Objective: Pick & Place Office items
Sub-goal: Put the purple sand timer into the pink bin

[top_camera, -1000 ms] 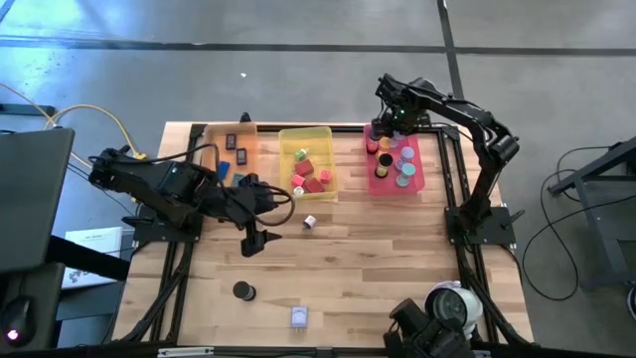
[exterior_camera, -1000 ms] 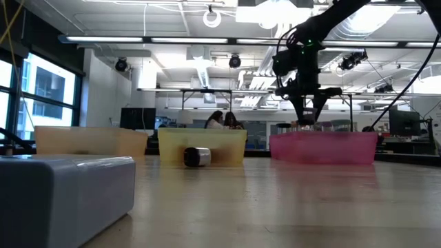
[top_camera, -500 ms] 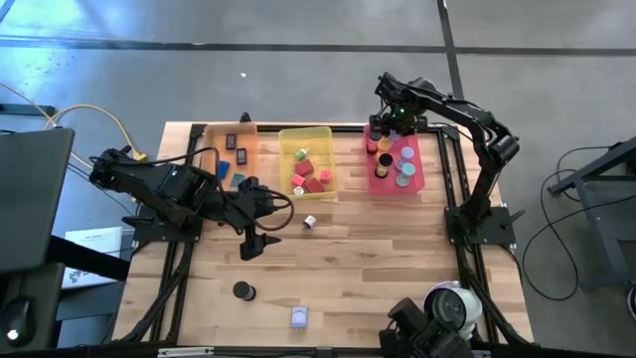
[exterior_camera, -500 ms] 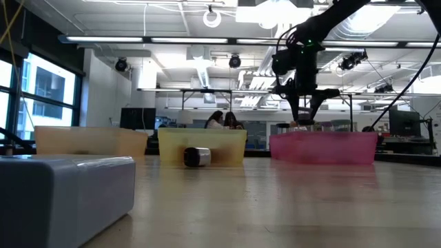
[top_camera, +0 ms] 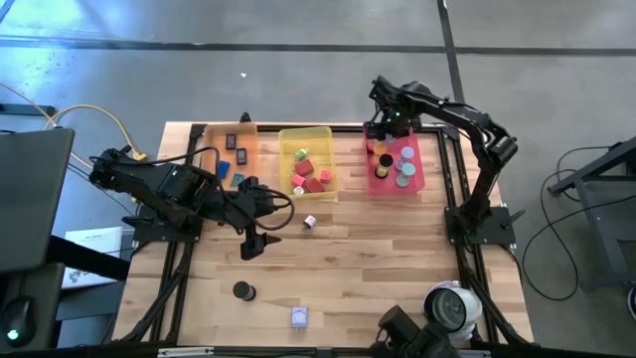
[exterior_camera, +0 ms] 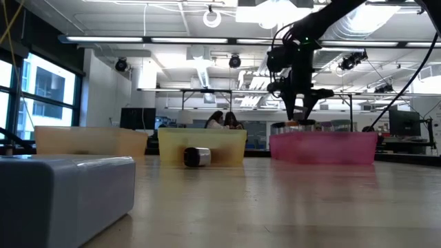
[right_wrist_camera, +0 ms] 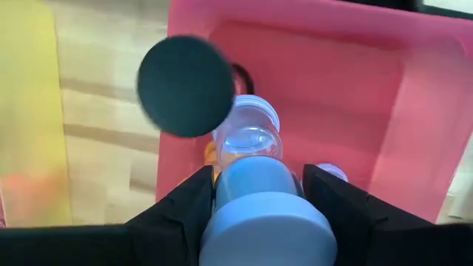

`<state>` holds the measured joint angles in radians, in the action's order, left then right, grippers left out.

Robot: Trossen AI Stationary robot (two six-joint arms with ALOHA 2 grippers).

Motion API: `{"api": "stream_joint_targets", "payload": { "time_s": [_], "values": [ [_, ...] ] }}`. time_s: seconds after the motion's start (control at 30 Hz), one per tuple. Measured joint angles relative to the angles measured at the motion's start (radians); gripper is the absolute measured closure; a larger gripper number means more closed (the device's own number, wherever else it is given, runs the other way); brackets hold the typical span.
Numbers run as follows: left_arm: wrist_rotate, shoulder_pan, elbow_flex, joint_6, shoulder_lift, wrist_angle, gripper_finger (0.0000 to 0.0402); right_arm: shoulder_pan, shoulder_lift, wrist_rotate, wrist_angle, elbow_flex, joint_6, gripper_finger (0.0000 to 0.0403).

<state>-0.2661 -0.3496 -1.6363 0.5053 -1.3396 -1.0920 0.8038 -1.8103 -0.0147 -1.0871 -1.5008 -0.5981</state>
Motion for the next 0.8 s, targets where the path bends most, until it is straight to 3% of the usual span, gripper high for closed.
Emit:
{"api": "stream_joint_targets", "payload": {
  "time_s": [0.2,0.8],
  "values": [
    [0.003,0.0,0.0,-0.018,0.0,0.0,0.0025,-0.022,0.0,-0.042,0.022,0.0,0.094,0.0224],
    [0.026,0.0,0.0,-0.004,0.0,0.001,0.0025,0.03,-0.009,-0.009,0.018,0.0,0.185,0.0224]
  ]
}}
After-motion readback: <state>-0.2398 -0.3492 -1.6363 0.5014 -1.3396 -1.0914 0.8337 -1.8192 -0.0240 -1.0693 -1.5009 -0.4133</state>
